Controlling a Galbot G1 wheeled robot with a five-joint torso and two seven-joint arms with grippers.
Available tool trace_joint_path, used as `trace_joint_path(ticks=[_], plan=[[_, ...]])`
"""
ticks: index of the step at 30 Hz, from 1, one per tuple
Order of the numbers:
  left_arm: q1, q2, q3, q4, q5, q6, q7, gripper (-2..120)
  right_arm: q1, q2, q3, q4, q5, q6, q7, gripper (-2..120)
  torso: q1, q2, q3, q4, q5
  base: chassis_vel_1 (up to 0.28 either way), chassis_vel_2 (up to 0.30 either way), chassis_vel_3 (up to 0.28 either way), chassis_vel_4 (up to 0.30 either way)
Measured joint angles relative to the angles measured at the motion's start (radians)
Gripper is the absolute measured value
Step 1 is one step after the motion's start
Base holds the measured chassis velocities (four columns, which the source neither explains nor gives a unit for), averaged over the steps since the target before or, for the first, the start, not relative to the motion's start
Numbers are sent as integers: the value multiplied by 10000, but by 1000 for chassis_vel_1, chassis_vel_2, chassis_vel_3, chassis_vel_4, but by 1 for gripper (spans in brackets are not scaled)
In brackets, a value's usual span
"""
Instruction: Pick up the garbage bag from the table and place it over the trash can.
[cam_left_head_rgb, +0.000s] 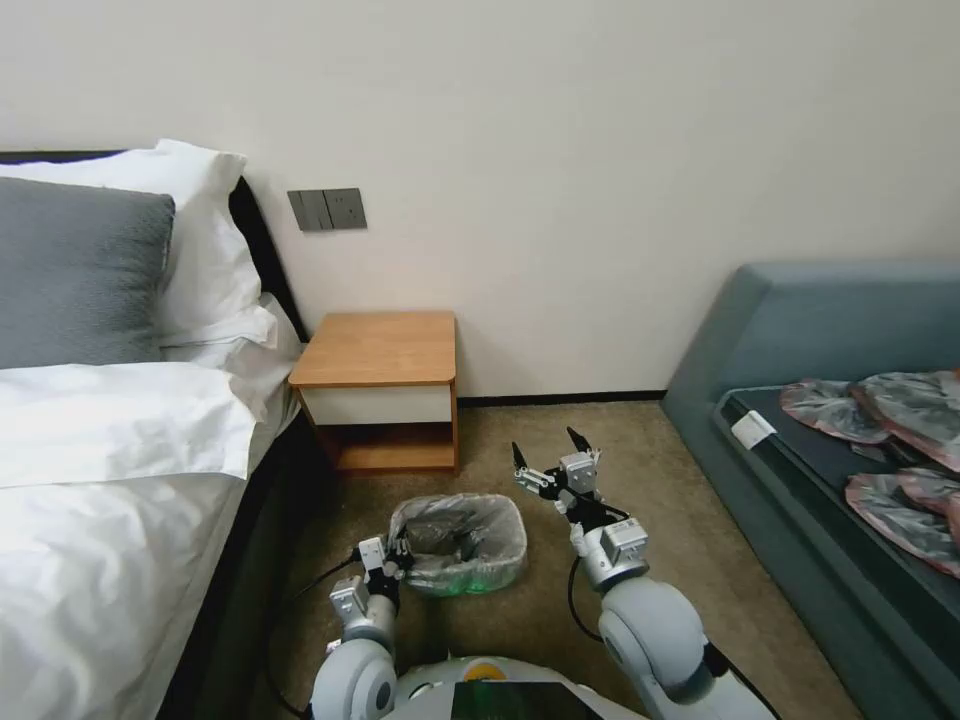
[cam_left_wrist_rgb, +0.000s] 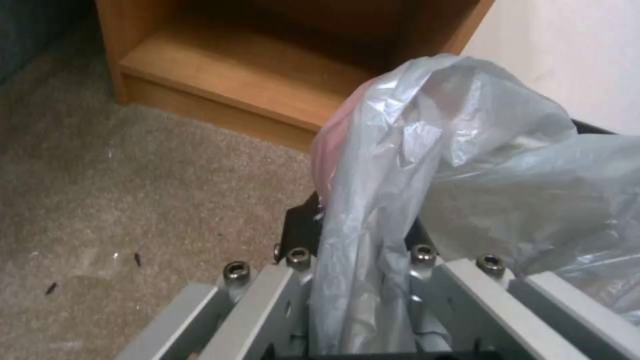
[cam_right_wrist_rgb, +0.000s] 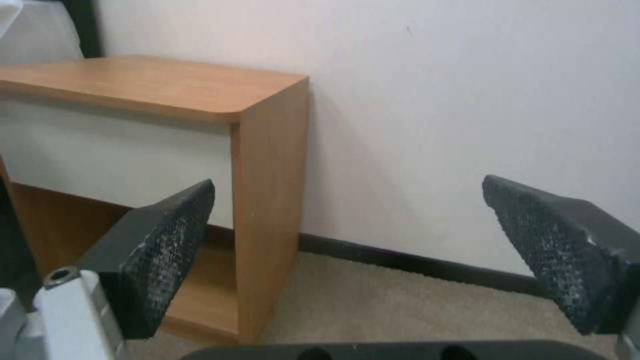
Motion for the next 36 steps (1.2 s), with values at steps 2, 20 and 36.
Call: trace_joint_path(ticks=[2,20,36], plan=[[-32,-15,-2,39,7,6,6,8,0,2,-2,0,5,0,0,100,0,0,0,0,0,0,0,0,0],[-431,54,-91,366,506,-112,302,64,-40,5,0,-11,46,-8,-1,100,0,0,0,0,-1,0,0,0,0],[35,252,-379,-390,1020,-101,527,100,-88,-27,-6,44,56,-7,1,100,0,0,1,0,-1,0,0,0,0]])
